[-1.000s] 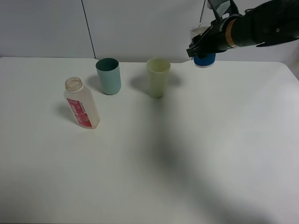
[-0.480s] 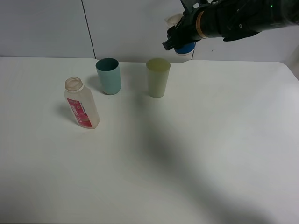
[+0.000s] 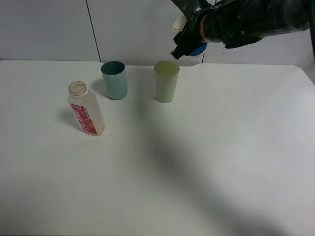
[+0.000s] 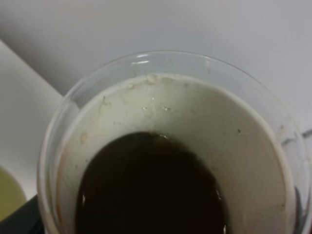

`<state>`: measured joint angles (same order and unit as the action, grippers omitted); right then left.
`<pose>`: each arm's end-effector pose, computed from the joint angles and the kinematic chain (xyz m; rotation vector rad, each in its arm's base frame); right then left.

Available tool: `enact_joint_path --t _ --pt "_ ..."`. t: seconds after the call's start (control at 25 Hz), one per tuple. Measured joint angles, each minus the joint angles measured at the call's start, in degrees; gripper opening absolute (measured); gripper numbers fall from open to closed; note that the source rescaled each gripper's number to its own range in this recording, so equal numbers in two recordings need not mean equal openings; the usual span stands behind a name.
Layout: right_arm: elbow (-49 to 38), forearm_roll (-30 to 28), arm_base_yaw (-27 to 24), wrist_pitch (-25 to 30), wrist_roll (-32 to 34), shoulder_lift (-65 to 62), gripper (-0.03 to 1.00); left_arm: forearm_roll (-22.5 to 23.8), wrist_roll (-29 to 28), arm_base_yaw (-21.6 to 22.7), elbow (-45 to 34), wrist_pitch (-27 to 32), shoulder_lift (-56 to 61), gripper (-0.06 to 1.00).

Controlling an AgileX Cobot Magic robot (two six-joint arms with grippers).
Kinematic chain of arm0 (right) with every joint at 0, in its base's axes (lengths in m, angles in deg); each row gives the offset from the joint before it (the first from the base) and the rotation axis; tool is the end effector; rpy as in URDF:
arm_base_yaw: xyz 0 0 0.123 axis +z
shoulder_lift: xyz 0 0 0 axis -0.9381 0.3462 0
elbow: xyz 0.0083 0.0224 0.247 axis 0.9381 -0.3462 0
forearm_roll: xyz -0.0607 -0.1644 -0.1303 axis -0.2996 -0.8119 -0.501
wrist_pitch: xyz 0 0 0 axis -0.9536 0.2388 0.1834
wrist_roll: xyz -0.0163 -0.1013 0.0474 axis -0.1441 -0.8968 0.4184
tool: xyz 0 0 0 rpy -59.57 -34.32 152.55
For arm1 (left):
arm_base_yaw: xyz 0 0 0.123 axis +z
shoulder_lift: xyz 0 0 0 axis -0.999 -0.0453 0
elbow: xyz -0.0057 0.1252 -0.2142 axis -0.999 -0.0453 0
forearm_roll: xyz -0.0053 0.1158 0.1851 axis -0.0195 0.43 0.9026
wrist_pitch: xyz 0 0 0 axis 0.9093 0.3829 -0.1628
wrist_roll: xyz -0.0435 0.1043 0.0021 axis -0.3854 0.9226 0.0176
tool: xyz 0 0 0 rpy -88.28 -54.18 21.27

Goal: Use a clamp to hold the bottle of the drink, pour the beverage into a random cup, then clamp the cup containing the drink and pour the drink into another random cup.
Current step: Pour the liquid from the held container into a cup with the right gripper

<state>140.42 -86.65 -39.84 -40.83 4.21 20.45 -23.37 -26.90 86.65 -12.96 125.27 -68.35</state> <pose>0.3663 0.1772 0.2087 -0.9070 1.8351 -0.2846 0.0217 -0.0023 0.2535 0.0059 2.0234 -0.0373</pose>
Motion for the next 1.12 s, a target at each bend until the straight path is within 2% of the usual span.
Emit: enact_joint_path --t 0.28,0.36,1.12 --pt "0.0 0.0 1.9 1.5 -4.7 0.9 0.0 0.0 0.0 0.0 0.0 0.0 0.0 1.0" --pt "0.0 0.0 2.7 2.4 -8.1 1.1 0.0 0.0 0.0 0.0 0.0 0.0 0.0 1.0" --pt "0.0 0.0 3.6 6.1 -25.9 1.1 0.0 0.0 0.0 0.0 0.0 0.0 0.0 1.0"
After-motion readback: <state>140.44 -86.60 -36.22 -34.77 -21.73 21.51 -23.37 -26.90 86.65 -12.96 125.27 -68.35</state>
